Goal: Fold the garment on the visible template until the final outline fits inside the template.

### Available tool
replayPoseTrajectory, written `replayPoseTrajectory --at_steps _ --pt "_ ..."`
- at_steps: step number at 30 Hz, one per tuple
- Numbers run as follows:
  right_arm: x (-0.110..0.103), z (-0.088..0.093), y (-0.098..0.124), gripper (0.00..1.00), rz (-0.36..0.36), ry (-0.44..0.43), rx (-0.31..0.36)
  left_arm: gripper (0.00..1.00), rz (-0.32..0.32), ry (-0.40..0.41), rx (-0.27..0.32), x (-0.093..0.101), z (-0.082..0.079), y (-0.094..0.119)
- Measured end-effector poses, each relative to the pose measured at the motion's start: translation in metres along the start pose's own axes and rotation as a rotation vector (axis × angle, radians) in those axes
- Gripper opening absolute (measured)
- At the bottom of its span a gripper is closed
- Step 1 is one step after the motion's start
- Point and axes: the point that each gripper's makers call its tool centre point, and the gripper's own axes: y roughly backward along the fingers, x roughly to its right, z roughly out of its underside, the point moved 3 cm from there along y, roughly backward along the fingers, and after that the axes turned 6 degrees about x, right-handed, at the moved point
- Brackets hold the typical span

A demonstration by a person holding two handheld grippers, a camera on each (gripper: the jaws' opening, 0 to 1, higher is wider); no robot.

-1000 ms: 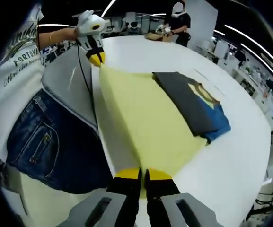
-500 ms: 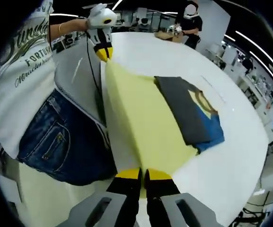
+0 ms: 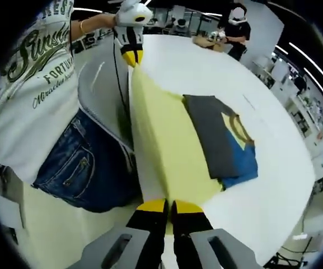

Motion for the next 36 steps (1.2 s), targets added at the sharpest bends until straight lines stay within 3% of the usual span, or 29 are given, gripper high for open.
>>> replayPoseTrajectory --at_steps 6,15,36 --pt "0.011 -0.006 0.001 0.00 0.018 0.034 0.003 0.01 -0.039 -0.018 0.006 -0.011 -0.008 0.002" --pt "0.042 -0.014 -0.002 0.00 0.115 0.078 -0.002 0.01 -0.088 -0.071 0.030 -0.028 -0.027 0.001" --pt "0.116 -0.029 -0.020 0.00 0.288 0.141 0.016 0.00 -0.238 -0.186 0.090 -0.093 -0.068 -0.008"
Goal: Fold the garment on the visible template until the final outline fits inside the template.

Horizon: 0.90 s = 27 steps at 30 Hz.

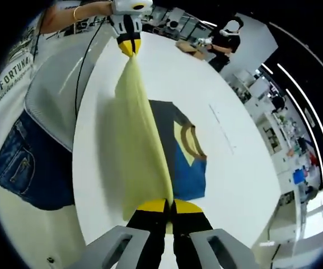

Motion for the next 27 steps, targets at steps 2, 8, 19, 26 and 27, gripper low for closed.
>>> replayPoseTrajectory --at_steps 2,8,19,26,27 --pt "0.006 0.000 -0.003 0.00 0.017 0.003 0.001 0.00 -0.017 0.000 0.012 -0.007 -0.004 -0.003" --pt "0.025 -0.001 -0.016 0.00 0.059 -0.013 0.014 0.00 -0.050 0.000 0.023 -0.026 -0.008 -0.015" --pt "0.056 0.004 -0.047 0.00 0.105 0.012 -0.008 0.00 -0.091 0.009 0.033 -0.060 -0.013 -0.043" --pt "0.080 0.008 -0.068 0.00 0.184 -0.001 -0.004 0.00 -0.175 -0.002 0.046 -0.085 -0.017 -0.065" --pt "0.084 0.009 -0.072 0.00 0.196 -0.007 -0.004 0.00 -0.182 0.005 0.047 -0.088 -0.018 -0.067"
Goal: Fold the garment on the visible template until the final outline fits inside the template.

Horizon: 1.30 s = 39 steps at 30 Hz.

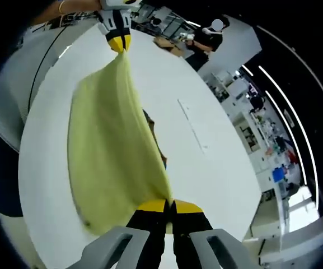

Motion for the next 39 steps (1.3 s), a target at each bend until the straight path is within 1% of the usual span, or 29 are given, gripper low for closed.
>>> replayPoseTrajectory --at_steps 3,4,6,9,11,12,14,16,18,22,23,27,29,31,32,33,34,35,37,38,39 --pt "0.007 0.003 -0.012 0.00 0.027 -0.011 -0.008 0.00 -0.027 0.014 0.015 -0.007 -0.001 -0.011" --pt "0.009 0.005 -0.016 0.00 0.040 -0.007 -0.020 0.00 -0.031 0.014 0.018 -0.009 -0.001 -0.015" --pt "0.011 0.008 -0.024 0.00 0.049 0.007 -0.041 0.00 -0.038 0.044 0.035 -0.012 -0.001 -0.024" --pt "0.013 0.012 -0.035 0.00 0.062 0.016 -0.054 0.00 -0.053 0.059 0.036 -0.019 0.001 -0.035" --pt "0.016 0.014 -0.042 0.00 0.076 0.023 -0.063 0.00 -0.061 0.074 0.045 -0.022 0.006 -0.043" --pt "0.017 0.015 -0.045 0.00 0.086 0.024 -0.064 0.00 -0.058 0.099 0.046 -0.022 0.010 -0.048" --pt "0.019 0.018 -0.053 0.00 0.097 0.000 -0.063 0.00 -0.061 0.127 0.043 -0.024 0.018 -0.057" --pt "0.019 0.021 -0.060 0.00 0.097 -0.006 -0.063 0.01 -0.062 0.146 0.047 -0.027 0.025 -0.066" --pt "0.016 0.025 -0.069 0.00 0.084 -0.033 -0.076 0.01 -0.060 0.182 0.040 -0.030 0.032 -0.076" --pt "0.013 0.033 -0.088 0.00 0.058 -0.067 -0.080 0.01 -0.061 0.180 0.006 -0.031 0.044 -0.092" --pt "0.011 0.037 -0.093 0.00 0.043 -0.088 -0.085 0.01 -0.060 0.183 -0.001 -0.031 0.047 -0.095" --pt "0.010 0.044 -0.103 0.00 0.029 -0.175 -0.087 0.01 -0.061 0.177 -0.021 -0.030 0.055 -0.107" --pt "0.011 0.050 -0.110 0.00 0.019 -0.186 -0.085 0.01 -0.057 0.155 -0.037 -0.030 0.061 -0.113" --pt "0.008 0.054 -0.115 0.01 0.003 -0.204 -0.092 0.02 -0.058 0.156 -0.045 -0.032 0.066 -0.117" --pt "0.007 0.056 -0.118 0.01 -0.006 -0.226 -0.086 0.02 -0.057 0.162 -0.046 -0.032 0.068 -0.118" --pt "0.005 0.058 -0.120 0.02 -0.014 -0.252 -0.084 0.02 -0.051 0.183 -0.050 -0.032 0.071 -0.120" --pt "0.004 0.060 -0.122 0.02 -0.014 -0.293 -0.085 0.02 -0.060 0.210 -0.052 -0.032 0.073 -0.120" --pt "0.004 0.062 -0.123 0.04 -0.015 -0.305 -0.088 0.03 -0.068 0.216 -0.048 -0.034 0.075 -0.120" --pt "0.005 0.067 -0.126 0.07 -0.021 -0.323 -0.092 0.04 -0.062 0.200 -0.043 -0.034 0.078 -0.121" --pt "0.005 0.068 -0.126 0.07 -0.030 -0.341 -0.081 0.05 -0.063 0.194 -0.043 -0.035 0.080 -0.121" --pt "0.005 0.067 -0.126 0.07 -0.033 -0.363 -0.070 0.06 -0.051 0.180 -0.045 -0.034 0.081 -0.121"
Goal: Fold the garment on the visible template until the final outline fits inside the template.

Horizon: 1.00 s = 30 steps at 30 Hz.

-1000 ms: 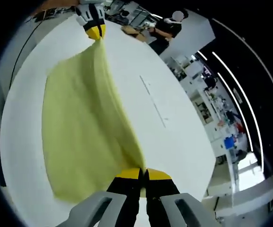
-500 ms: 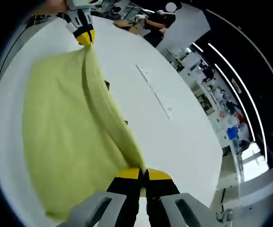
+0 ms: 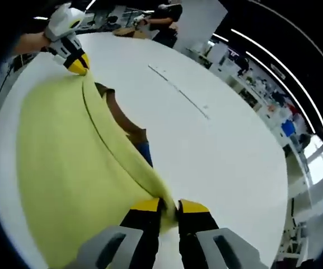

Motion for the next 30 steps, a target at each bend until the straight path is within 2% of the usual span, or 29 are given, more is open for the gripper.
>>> replayPoseTrajectory --at_steps 4,8,11,13,16,18,22,25,30 --pt "0.002 -0.005 0.007 0.17 -0.023 -0.038 0.046 0.12 0.041 -0.044 0.030 0.003 0.001 0.004" --pt "0.000 -0.009 0.017 0.28 -0.055 -0.003 0.075 0.18 0.074 -0.084 0.051 0.004 0.002 0.010" --pt "0.000 -0.007 0.016 0.26 -0.058 0.058 0.059 0.20 0.082 -0.115 0.040 0.003 0.004 0.009" --pt "0.004 0.000 0.013 0.24 -0.041 0.119 0.018 0.19 0.081 -0.154 0.027 0.002 0.006 0.008" --pt "0.002 0.003 0.004 0.22 -0.049 0.064 0.031 0.19 0.065 -0.189 0.011 0.000 0.008 0.005" --pt "0.002 0.004 0.001 0.20 -0.045 0.050 0.032 0.14 0.061 -0.185 0.009 -0.001 0.009 0.004" --pt "0.008 0.004 -0.005 0.12 -0.019 0.027 0.040 0.05 0.005 -0.144 0.008 -0.012 0.011 -0.001" --pt "0.015 0.004 -0.010 0.13 0.010 -0.059 0.046 0.07 -0.052 -0.018 0.048 -0.019 0.011 -0.005" --pt "0.018 0.007 -0.009 0.14 0.043 -0.162 0.049 0.13 -0.105 0.015 0.052 -0.024 0.011 -0.003"
